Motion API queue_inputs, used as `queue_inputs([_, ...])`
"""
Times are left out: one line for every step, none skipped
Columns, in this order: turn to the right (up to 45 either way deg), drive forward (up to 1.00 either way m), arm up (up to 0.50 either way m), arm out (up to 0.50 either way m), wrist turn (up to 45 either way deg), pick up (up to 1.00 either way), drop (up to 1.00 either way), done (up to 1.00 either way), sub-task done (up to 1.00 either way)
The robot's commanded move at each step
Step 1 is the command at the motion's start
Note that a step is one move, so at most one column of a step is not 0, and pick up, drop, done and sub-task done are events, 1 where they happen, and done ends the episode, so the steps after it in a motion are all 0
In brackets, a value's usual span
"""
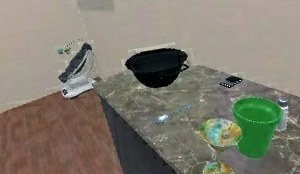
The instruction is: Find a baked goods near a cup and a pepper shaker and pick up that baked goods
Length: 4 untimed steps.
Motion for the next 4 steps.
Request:
queue_inputs([0.0, 0.0, 0.0, 0.5, 0.0, 0.0, 0.0, 0.0, 0.0])
queue_inputs([0.0, 0.0, 0.0, 0.0, 45.0, 0.0, 0.0, 0.0, 0.0])
queue_inputs([0.0, 0.0, 0.0, 0.0, 45.0, 0.0, 0.0, 0.0, 0.0])
queue_inputs([0.0, 0.0, 0.0, 0.0, 18.0, 0.0, 0.0, 0.0, 0.0])
